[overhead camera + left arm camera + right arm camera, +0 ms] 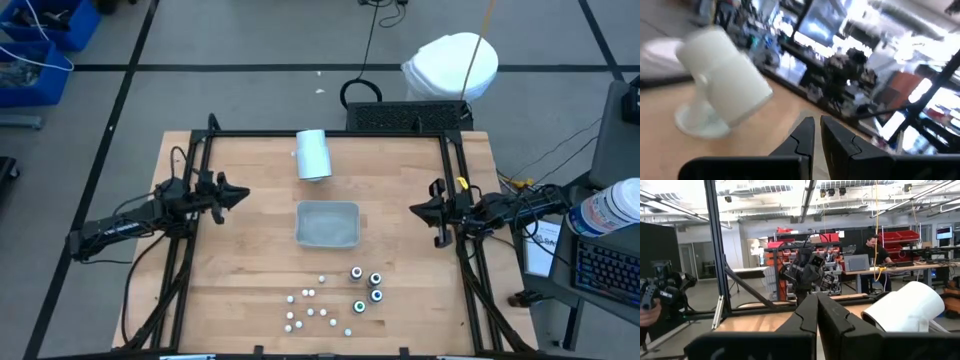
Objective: Pick & Place food coloring
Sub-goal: Put the purple food coloring bottle into the gray bin
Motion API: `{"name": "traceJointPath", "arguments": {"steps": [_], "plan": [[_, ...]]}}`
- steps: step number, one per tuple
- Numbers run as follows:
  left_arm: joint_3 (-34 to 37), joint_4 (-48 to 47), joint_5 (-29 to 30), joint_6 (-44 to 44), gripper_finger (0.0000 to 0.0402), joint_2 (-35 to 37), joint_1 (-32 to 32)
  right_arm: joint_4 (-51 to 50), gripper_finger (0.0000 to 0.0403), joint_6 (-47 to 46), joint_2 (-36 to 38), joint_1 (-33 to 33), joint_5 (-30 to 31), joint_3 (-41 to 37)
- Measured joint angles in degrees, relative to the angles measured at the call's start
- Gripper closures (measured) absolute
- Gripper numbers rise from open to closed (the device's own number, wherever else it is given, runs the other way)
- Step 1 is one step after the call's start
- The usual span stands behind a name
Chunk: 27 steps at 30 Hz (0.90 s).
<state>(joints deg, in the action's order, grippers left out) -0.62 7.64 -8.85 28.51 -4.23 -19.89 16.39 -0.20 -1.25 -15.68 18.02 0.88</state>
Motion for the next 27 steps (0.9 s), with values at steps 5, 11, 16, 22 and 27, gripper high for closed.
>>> {"name": "traceJointPath", "arguments": {"steps": [5,11,16,22,27], "plan": [[0.0,1.53,2.94,-3.4,0.0364,0.0,0.0,-1.68,0.0403,1.5,-2.23,-0.02,2.16,0.0],[0.0,0.28,2.48,-4.59,0.0364,0.01,0.0,-1.48,0.0403,1.55,-5.04,0.0,6.24,0.0],[0.0,-1.25,-11.01,-11.45,0.0364,-0.02,0.82,3.24,0.0403,0.08,-7.81,0.0,6.21,0.0],[0.0,1.9,-19.29,-13.89,0.0364,0.0,7.53,8.04,0.0403,0.49,-12.38,-1.03,3.6,0.0],[0.0,5.27,-10.58,-19.08,0.0364,-0.44,15.58,8.4,0.0403,2.01,-15.96,-3.34,-0.06,0.0]]}}
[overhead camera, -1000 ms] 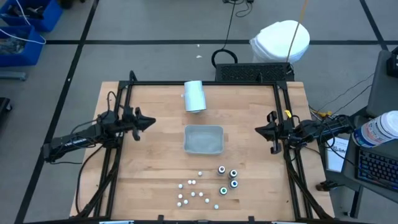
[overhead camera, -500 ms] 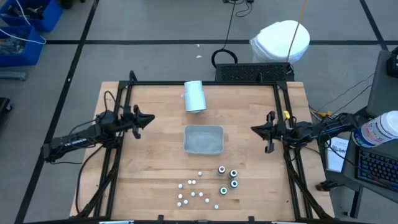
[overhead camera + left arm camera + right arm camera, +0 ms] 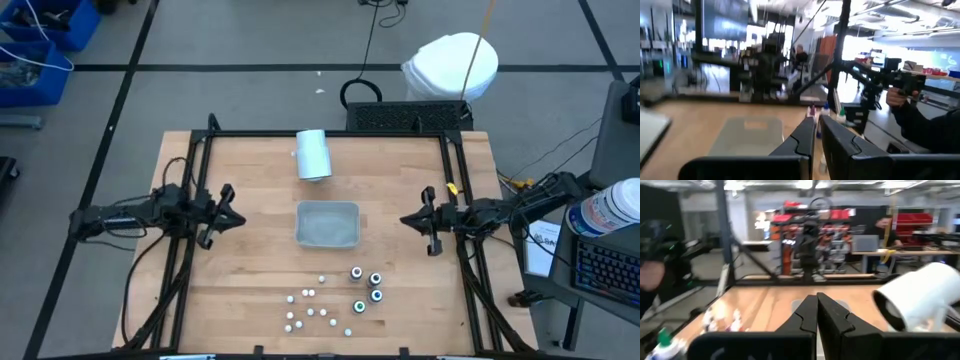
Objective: Pick & Place food coloring
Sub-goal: Put the purple food coloring bottle into the gray bin
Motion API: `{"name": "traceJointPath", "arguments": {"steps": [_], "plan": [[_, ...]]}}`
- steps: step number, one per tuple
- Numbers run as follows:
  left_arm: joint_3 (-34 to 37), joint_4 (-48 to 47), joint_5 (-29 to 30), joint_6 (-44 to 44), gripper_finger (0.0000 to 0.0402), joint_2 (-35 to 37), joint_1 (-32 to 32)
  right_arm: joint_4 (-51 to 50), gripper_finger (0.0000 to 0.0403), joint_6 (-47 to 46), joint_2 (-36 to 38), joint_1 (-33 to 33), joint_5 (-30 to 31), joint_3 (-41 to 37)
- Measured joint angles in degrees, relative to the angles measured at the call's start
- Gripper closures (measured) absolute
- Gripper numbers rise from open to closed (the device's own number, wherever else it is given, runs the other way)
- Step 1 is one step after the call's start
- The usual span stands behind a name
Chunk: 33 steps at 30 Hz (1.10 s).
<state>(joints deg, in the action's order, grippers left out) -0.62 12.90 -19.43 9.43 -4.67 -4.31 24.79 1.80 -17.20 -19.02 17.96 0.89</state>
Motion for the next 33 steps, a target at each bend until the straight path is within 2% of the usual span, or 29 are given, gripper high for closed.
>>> {"name": "traceJointPath", "arguments": {"steps": [4,8,12,14,17,23,26,30,33], "plan": [[0.0,4.78,7.58,-3.31,0.0371,-2.97,6.14,3.58,0.0403,0.83,-1.41,-0.26,-0.28,0.0],[0.0,1.44,16.42,-7.33,0.0396,-7.96,10.76,7.33,0.0403,-1.12,-2.51,-0.26,-0.27,0.0],[0.02,0.95,22.88,-9.96,0.0385,-12.37,13.15,7.18,0.0403,-1.23,-4.81,-0.42,-0.27,3.26],[0.02,2.26,24.78,-11.82,0.0378,-13.76,13.46,5.28,0.0403,-0.06,-8.74,-1.9,-0.93,6.16],[0.0,4.33,25.96,-10.9,0.0375,-15.15,13.44,9.88,0.0403,3.33,-17.62,-5.74,-0.26,11.04],[0.02,4.49,26.06,-9.29,0.039,-15.21,13.44,13.66,0.0403,13.24,-42.12,-15.21,15.14,25.12],[0.0,4.77,26.04,-8.91,0.0397,-15.21,13.44,11.17,0.0403,16.43,-52.39,-18.71,22.0,33.92],[0.0,4.9,26.06,-8.74,0.0386,-15.21,13.4,5.86,0.0403,18.42,-60.99,-22.27,31.0,43.43],[0.0,4.92,26.42,-7.23,0.0371,-15.21,13.4,4.52,0.0403,18.45,-64.27,-23.99,36.69,47.06]]}}
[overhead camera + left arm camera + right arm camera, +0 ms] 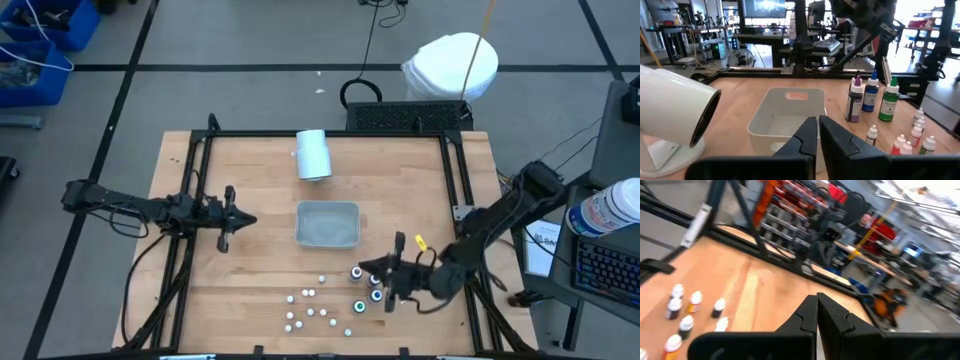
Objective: Pick & Place food coloring
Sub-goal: Put the purple food coloring bottle into the gray bin
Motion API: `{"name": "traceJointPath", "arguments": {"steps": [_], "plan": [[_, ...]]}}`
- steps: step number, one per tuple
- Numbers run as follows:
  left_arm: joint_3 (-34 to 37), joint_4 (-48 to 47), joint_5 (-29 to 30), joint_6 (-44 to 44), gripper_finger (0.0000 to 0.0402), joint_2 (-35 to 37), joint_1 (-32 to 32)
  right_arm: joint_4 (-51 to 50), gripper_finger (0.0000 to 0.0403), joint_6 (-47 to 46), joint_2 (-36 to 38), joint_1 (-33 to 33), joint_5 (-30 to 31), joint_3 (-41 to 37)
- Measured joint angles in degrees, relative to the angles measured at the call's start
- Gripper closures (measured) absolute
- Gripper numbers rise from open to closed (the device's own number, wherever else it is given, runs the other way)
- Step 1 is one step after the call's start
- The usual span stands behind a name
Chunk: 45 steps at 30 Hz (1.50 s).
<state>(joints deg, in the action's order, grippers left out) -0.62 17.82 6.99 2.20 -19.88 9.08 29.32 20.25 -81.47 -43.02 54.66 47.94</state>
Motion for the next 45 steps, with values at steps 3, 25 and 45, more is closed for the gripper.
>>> {"name": "traceJointPath", "arguments": {"steps": [3,25,45], "plan": [[0.01,0.02,1.56,1.51,0.0363,0.0,0.0,-0.07,0.0403,0.02,-1.07,-1.14,1.12,1.18],[0.01,3.83,9.75,-1.71,0.036,0.0,0.0,-2.08,0.0403,-5.01,-1.03,1.8,0.57,0.62],[0.0,10.37,9.02,-9.45,0.036,0.0,-0.05,-1.77,0.0403,-10.09,-1.07,2.2,0.56,-1.31]]}}
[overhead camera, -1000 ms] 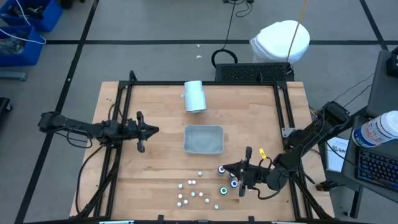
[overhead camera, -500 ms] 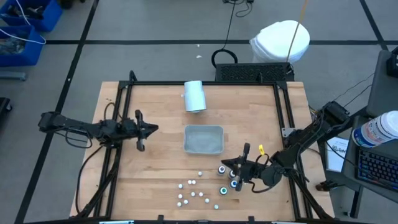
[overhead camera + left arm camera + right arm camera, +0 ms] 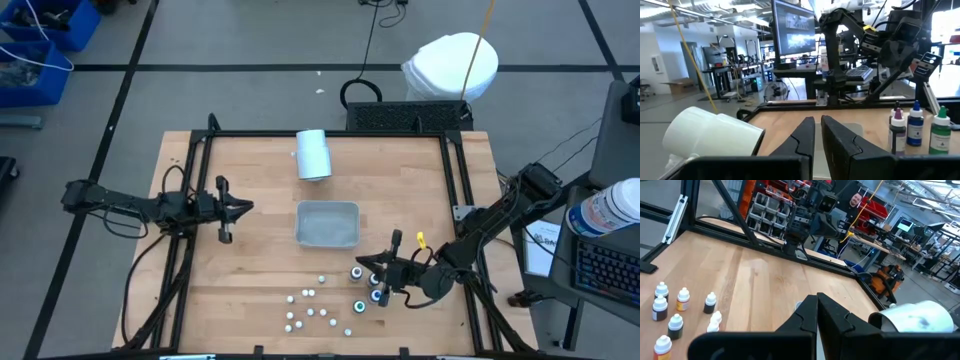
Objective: Pick & Place food coloring
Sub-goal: Put the purple food coloring bottle into the gray bin
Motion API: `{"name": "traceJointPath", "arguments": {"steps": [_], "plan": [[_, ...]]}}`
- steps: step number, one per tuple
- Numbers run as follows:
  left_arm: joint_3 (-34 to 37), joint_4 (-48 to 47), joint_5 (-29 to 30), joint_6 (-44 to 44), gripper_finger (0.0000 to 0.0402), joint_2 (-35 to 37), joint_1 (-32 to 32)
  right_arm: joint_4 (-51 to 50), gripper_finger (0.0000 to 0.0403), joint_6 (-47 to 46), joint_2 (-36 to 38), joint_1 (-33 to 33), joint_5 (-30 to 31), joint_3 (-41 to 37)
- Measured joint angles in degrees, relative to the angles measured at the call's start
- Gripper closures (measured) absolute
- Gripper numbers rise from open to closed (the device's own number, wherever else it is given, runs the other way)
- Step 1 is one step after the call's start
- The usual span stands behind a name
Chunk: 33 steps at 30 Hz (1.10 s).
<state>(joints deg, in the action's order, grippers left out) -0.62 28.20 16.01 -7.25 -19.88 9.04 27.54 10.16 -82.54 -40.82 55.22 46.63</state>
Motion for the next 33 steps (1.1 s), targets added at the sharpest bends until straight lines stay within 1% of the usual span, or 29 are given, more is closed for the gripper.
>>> {"name": "traceJointPath", "arguments": {"steps": [6,21,25,30,33], "plan": [[0.0,1.58,0.0,0.02,0.036,0.02,0.0,-0.21,0.0403,-0.95,0.0,-0.02,-0.02,0.0],[0.0,1.63,0.11,0.19,0.036,0.0,0.0,-0.21,0.0403,-0.66,0.0,0.0,-0.04,-0.02],[0.0,2.45,2.95,0.0,0.036,0.0,0.0,-0.21,0.0403,-0.6,0.0,0.0,-0.04,-0.02],[0.0,3.69,9.09,-0.04,0.036,0.02,0.0,-0.21,0.0403,-1.83,0.0,0.0,-0.04,-0.02],[0.0,3.5,10.64,0.59,0.036,0.02,0.0,-0.21,0.0403,-1.78,0.0,0.03,-0.04,-0.02]]}}
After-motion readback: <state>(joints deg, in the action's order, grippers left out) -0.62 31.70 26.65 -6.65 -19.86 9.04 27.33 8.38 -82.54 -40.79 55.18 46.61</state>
